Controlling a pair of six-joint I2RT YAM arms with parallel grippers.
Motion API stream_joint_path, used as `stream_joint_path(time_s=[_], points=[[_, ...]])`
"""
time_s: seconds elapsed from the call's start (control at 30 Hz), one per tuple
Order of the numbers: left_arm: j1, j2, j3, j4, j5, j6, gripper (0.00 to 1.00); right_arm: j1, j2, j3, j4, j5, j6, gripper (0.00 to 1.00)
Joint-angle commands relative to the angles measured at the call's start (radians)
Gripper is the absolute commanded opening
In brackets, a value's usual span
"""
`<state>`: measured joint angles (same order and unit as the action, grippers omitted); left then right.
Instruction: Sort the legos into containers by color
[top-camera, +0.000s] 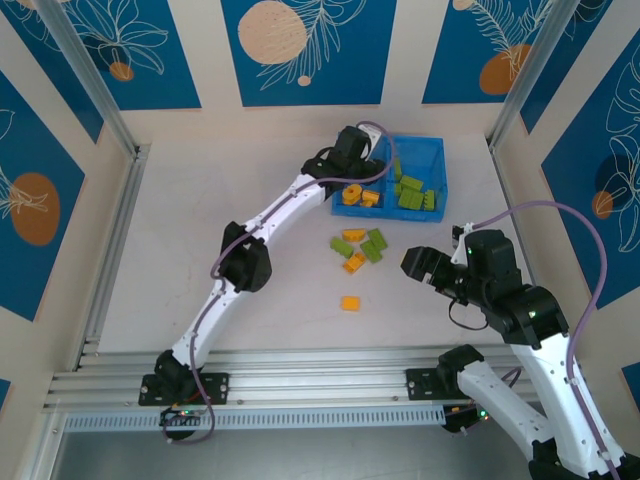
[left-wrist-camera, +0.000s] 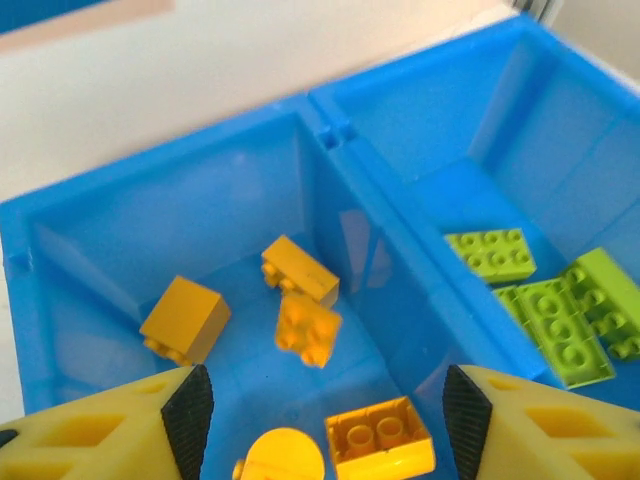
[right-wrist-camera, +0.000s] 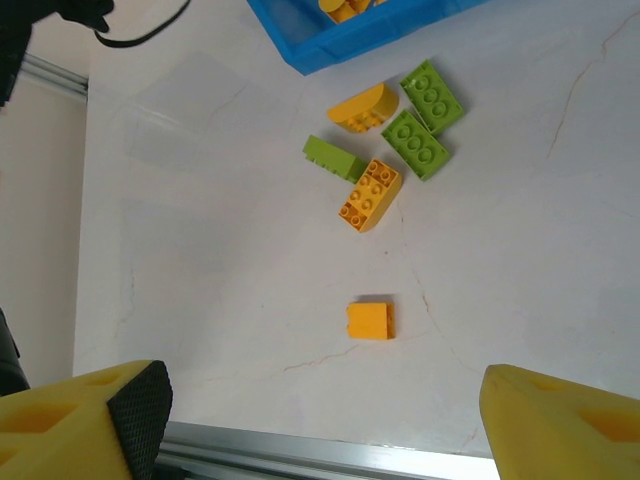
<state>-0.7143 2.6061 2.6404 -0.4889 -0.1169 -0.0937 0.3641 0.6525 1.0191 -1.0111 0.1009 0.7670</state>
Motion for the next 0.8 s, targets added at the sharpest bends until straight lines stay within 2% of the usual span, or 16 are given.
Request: stream_joint_path(time_s=[0.0,0.07,0.13,0.3,0.4,0.57,0.77], points=[[-0.008,-0.146,0.041,0.003,0.039,0.015,0.66,-0.002,-0.004,-0.010,-0.011,0.003,0.005,0.82],[-0.014,-0.231,-0.005,-0.020,0.069,0.014,0.66,-0.001,0.005,-0.032,0.011,-0.001,-0.010,0.82],[-0.021,-0.359,-0.139,0.007,0.108,0.014,0.65,0.003,0.031,-0.054,0.030,0.003,-0.034,0.83],[-0.049,-0.810,-0.746,0.286,0.204,0.074,0.66,0.031,0.176,-0.094,0.091,0.039,-0.131,0.82],[-0.068,-1.042,-1.023,0.350,0.268,0.172,0.67,0.059,0.306,-0.103,0.138,0.069,-0.204,0.82],[-0.099,-1.355,-1.362,0.318,0.317,0.377,0.76,0.090,0.545,-0.088,0.228,0.105,-0.302,0.74],[-0.109,-1.594,-1.589,0.139,0.403,0.615,0.94,0.099,0.808,-0.017,0.292,0.191,-0.359,0.70]])
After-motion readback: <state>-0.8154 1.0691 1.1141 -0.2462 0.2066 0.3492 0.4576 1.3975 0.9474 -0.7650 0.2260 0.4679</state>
